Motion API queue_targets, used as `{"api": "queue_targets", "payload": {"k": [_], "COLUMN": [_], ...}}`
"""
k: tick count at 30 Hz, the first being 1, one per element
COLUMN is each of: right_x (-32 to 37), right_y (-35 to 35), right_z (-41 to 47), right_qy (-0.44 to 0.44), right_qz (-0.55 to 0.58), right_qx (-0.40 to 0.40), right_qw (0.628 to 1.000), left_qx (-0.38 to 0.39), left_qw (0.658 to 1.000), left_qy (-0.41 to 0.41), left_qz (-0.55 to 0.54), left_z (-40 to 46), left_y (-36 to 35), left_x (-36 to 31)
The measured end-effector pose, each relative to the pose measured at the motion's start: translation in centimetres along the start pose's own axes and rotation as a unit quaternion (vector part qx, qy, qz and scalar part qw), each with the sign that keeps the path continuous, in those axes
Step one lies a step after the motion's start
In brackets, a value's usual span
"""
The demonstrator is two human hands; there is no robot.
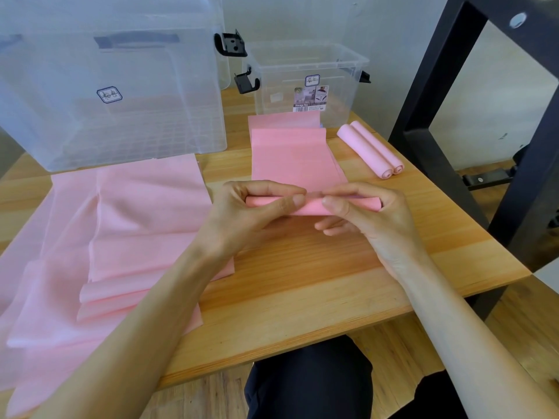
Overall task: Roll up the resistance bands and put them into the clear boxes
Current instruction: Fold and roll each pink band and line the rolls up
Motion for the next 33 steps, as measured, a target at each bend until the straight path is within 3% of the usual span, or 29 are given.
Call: {"api": "queue_targets", "payload": {"k": [4, 10, 25, 33], "right_x": [0.0, -0.1, -0.1, -0.1], "right_y": [0.0, 0.0, 0.0, 0.3], "right_z": [0.1, 0.0, 0.0, -0.1], "right_qy": [0.010, -0.005, -0.005, -0.020], "right_qz": [-0.009, -0.012, -0.005, -0.006], "right_qx": [0.004, 0.000, 0.003, -0.019], "right_qw": [1.000, 1.000, 1.000, 1.000], "left_qx": [-0.001, -0.004, 0.006, 0.009], "left_qw": [0.999, 0.999, 0.998, 1.000], "left_qy": [0.047, -0.021, 0.060, -0.007], "left_qz": [-0.015, 0.033, -0.018, 0.008], "left_z": [0.1, 0.0, 0.1, 0.1], "left_y": [0.0, 0.1, -0.2, 0.0], "left_x": [0.7, -0.2, 0.8, 0.0]}}
Point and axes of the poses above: each hand's wrist, its own z-axis towards the middle knuckle, its own y-axis out of the back of the hand, x = y × z, the point moved 8 cm from there along z, towards the middle knuckle, and after that the axes turned 10 degrees about y, right-handed, at the moved point
